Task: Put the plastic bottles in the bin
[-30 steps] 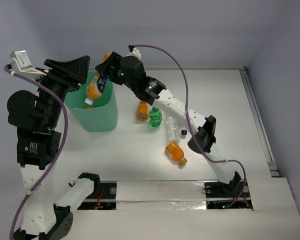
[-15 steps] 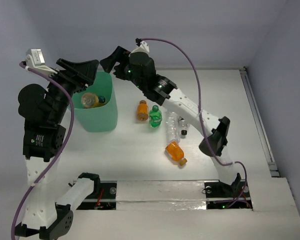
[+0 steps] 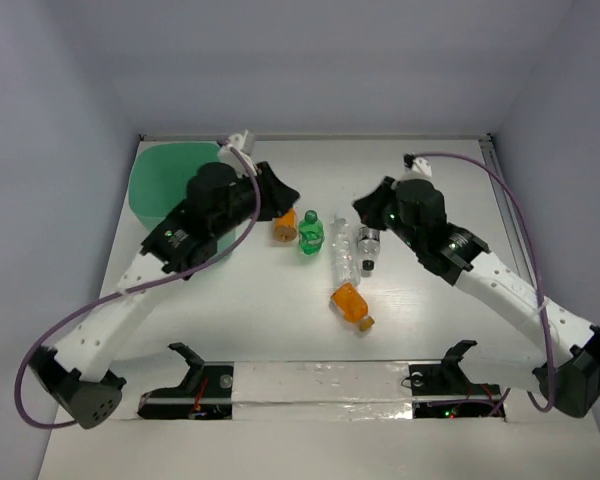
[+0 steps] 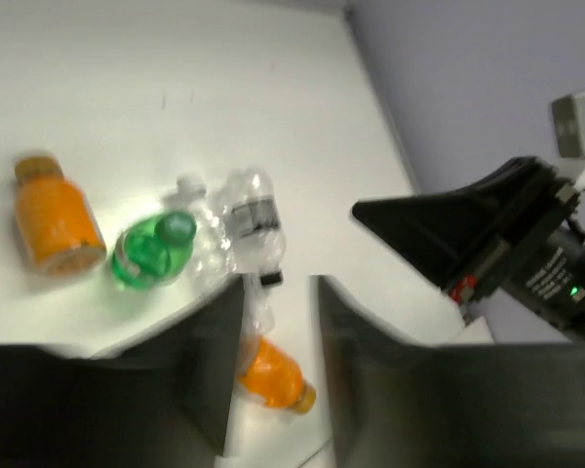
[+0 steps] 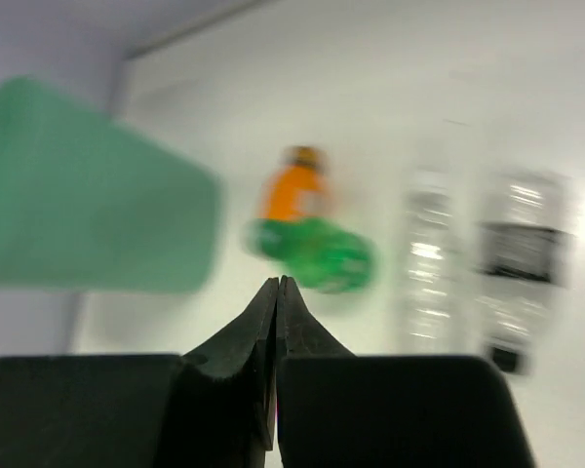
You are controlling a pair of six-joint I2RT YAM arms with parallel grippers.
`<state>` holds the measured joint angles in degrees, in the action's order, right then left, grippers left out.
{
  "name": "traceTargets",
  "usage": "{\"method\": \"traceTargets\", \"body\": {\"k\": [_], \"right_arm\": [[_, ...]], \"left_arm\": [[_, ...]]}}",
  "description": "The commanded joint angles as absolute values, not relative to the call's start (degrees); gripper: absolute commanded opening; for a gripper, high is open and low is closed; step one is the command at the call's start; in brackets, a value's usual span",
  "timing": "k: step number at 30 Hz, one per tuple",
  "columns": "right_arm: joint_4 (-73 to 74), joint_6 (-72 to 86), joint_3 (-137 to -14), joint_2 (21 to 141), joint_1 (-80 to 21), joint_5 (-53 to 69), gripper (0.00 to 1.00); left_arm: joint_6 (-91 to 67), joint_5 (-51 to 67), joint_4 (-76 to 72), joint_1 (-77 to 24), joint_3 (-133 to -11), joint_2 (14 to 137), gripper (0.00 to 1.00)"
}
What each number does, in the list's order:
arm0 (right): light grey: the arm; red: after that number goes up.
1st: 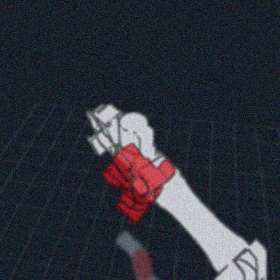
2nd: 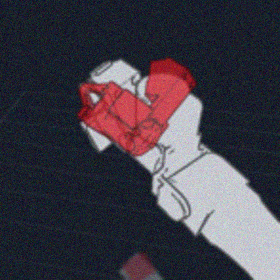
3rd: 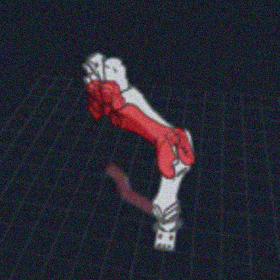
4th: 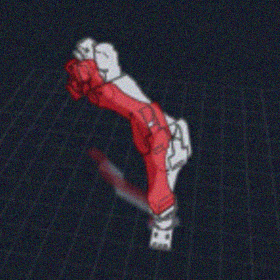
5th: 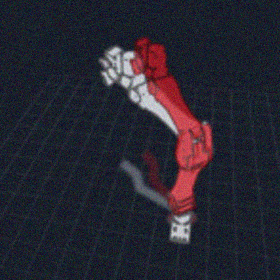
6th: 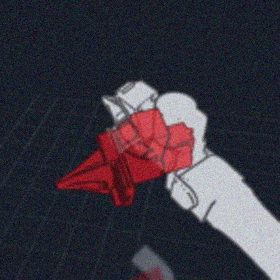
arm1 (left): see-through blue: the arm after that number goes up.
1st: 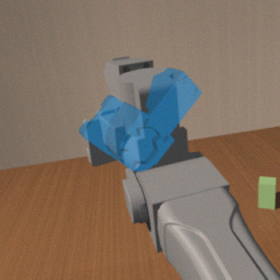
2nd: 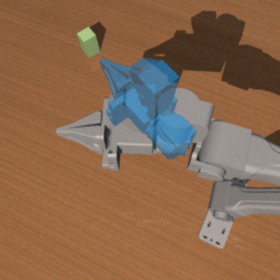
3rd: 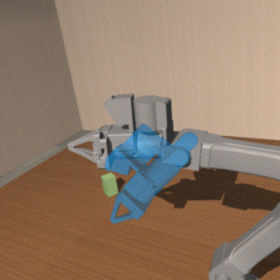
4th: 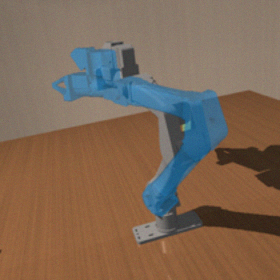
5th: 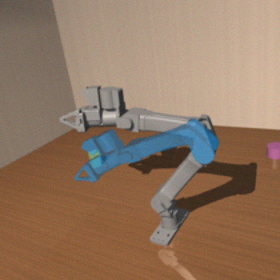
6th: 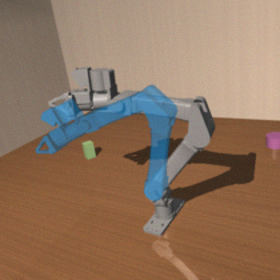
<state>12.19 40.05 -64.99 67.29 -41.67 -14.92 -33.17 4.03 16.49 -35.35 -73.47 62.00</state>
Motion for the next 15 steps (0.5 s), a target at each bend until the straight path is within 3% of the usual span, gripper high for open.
{"method": "traceTargets", "body": {"k": [1, 3, 4, 5, 6, 9, 15], "right_arm": [[16.95, 39.12, -54.18, 61.62, -33.61, -11.00, 0.00], [19.32, 37.62, -52.48, 61.08, -31.47, -10.46, 0.08], [21.16, 37.44, -52.04, 61.26, -30.94, -11.24, 0.16], [21.79, 37.09, -51.34, 61.61, -30.94, -11.60, 0.26], [22.49, 37.09, -51.15, 62.05, -30.33, -12.04, 0.49], [23.47, 35.51, -49.84, 62.75, -30.32, -9.24, 0.78], [28.12, 29.81, -47.64, 60.12, -30.32, 0.25, 0.93]], "left_arm": [[-31.99, -3.08, 15.47, -38.67, -69.97, 64.33, 0.38], [-31.82, -3.07, 15.38, -40.16, -69.00, 68.28, 0.56], [-31.64, -3.34, 15.47, -41.30, -68.99, 69.68, 0.69], [-31.47, -3.69, 15.38, -41.31, -69.26, 72.57, 0.74], [-30.94, -4.39, 15.38, -42.00, -69.52, 74.16, 0.77], [-29.89, -5.45, 16.17, -42.01, -71.45, 79.53, 0.85], [-27.69, -7.91, 16.35, -42.01, -75.40, 87.44, 0.89]]}}
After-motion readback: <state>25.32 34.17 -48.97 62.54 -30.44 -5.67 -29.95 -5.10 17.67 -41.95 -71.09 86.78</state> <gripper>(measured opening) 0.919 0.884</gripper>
